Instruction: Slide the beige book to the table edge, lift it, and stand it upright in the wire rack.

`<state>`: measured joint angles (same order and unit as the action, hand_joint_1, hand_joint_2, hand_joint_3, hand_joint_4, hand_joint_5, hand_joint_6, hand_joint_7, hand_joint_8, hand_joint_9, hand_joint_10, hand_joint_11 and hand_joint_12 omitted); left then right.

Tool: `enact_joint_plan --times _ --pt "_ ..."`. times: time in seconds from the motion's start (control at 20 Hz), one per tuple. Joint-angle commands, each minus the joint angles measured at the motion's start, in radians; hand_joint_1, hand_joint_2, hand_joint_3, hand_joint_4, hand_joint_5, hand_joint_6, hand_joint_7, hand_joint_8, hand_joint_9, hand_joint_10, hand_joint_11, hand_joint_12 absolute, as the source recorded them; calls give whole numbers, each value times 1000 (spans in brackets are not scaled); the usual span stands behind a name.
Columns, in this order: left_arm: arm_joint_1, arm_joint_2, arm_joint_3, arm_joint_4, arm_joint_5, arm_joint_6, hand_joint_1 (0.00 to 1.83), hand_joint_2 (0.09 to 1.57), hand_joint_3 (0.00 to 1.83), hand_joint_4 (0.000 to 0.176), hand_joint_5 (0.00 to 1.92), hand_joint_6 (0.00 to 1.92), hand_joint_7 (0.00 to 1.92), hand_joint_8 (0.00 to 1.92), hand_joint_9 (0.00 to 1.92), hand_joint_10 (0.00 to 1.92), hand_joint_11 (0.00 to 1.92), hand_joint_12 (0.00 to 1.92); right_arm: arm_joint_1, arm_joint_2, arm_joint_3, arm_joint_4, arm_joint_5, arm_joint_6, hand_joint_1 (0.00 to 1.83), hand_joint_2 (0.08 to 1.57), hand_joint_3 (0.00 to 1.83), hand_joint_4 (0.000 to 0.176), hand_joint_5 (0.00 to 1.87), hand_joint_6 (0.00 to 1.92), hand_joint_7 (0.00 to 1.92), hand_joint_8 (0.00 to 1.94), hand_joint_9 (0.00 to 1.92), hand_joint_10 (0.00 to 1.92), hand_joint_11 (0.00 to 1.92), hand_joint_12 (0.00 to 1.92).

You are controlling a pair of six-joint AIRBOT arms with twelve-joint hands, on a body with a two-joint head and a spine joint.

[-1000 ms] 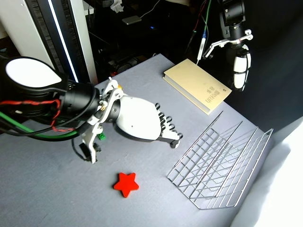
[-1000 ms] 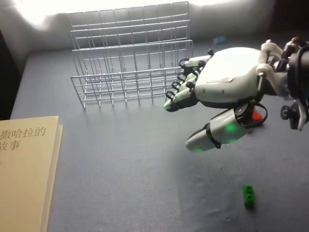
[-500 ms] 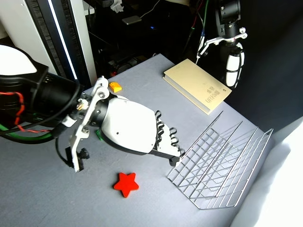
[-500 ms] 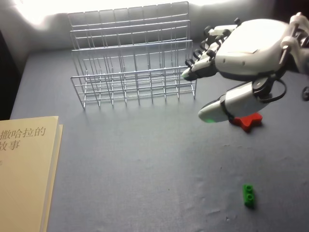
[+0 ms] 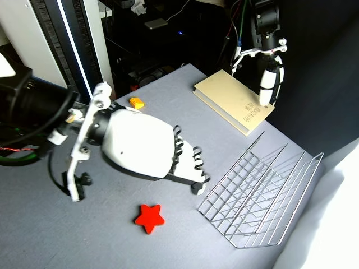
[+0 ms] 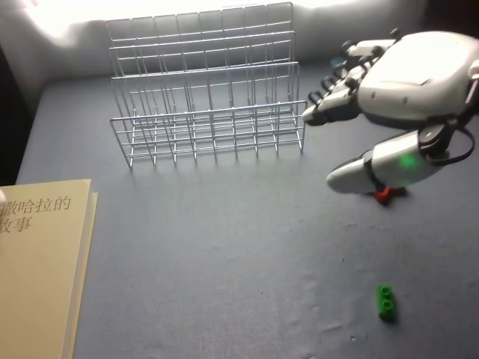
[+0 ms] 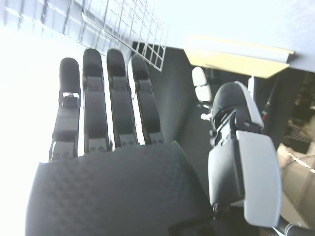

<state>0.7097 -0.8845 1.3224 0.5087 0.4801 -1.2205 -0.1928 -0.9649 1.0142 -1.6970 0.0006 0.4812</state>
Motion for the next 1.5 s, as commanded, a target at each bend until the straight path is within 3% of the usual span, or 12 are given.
enact_joint_plan --times 0.0,0.45,0.75,1.0,1.05,1.1,1.15,1.2,1.25,1.45 --pt "3 3 8 23 2 1 690 997 0 0 348 6 403 11 414 13 73 958 11 12 -4 4 2 -2 112 1111 0 0 375 0 417 1 420 4 8 989" --pt "21 -3 9 19 -16 39 750 995 2 0 418 15 446 10 456 13 125 950 51 62 -11 4 33 -38 94 1117 2 0 381 1 426 1 423 1 2 949" --pt "21 -8 9 20 -21 46 900 1089 3 0 558 21 563 13 584 28 249 1020 53 74 1 4 71 -39 90 1118 1 0 386 8 435 8 435 6 19 960" --pt "18 -8 10 20 -31 48 1147 1129 1 0 765 45 770 36 781 75 363 1153 50 74 2 4 90 -49 110 1118 0 0 384 0 438 0 446 2 37 940" --pt "17 -7 11 20 -33 48 1127 1194 0 0 794 993 793 34 811 98 442 1146 48 77 2 4 97 -49 112 1119 0 0 372 0 427 0 434 0 30 938" --pt "17 -7 12 20 -35 48 1174 1223 22 0 684 1242 813 1138 890 168 507 1208 48 79 2 4 101 -49 113 1116 0 0 382 5 440 5 445 5 38 941" --pt "15 -7 13 20 -35 48 1303 1246 9 0 573 1315 751 1396 779 1246 517 1313 47 81 2 4 105 -50 124 1116 0 0 376 2 430 1 434 0 30 938" --pt "13 -7 14 20 -35 48 1330 1256 0 0 562 1296 732 1466 752 1484 551 1385 44 81 2 4 107 -51 121 1119 1 0 362 0 419 0 429 0 35 942" --pt "13 -7 14 20 -35 48 1337 1252 0 0 574 1281 747 1453 748 1539 553 1463 37 83 2 4 109 -51 139 1113 0 0 369 4 421 1 430 1 40 945" --pt "2 -7 18 20 -44 46 1350 1222 0 0 672 1180 785 1401 782 1525 625 1567 30 84 2 4 109 -51 139 1112 0 0 368 3 419 2 432 1 46 952"
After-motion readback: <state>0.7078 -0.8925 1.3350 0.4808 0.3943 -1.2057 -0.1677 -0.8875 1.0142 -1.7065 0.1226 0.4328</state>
